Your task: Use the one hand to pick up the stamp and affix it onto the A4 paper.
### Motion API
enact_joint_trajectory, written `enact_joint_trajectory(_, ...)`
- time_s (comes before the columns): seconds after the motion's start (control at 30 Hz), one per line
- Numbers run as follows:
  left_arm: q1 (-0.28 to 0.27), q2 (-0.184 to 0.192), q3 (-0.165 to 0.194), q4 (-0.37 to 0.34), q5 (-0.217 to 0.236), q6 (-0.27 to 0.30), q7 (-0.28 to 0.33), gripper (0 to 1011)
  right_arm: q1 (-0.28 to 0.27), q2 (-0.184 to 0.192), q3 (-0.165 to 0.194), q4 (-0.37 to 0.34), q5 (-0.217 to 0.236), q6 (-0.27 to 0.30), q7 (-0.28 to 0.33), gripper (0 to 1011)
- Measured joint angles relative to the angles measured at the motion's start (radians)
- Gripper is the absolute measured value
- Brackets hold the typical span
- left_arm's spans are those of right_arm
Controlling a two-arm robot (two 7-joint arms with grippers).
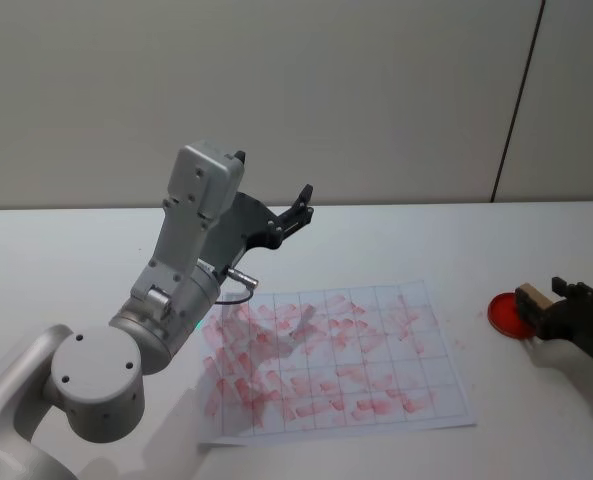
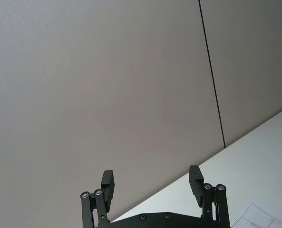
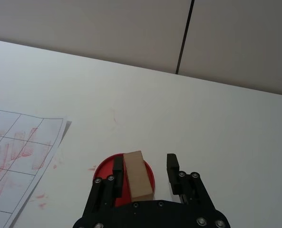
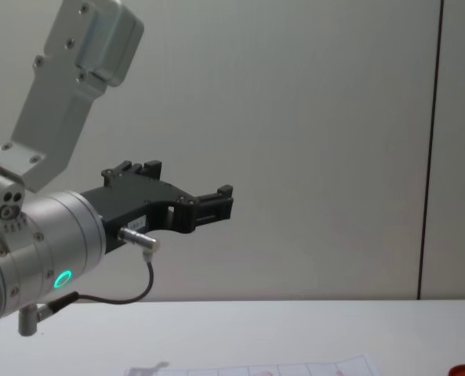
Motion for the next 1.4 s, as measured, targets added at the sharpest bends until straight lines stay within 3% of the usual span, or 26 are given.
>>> enact_joint_trajectory(0.37, 0.000, 0.000, 0.000, 0.000, 0.000, 0.000, 0.000, 1001, 0.009, -0.008, -0.006, 0.016, -0.012, 0.002, 0.001, 240)
enact_joint_trajectory(1.4, 0.000, 0.000, 0.000, 0.000, 0.000, 0.000, 0.000, 1001, 0.051, -0.038, -0.022, 0.071, -0.033, -0.038, 0.028, 227)
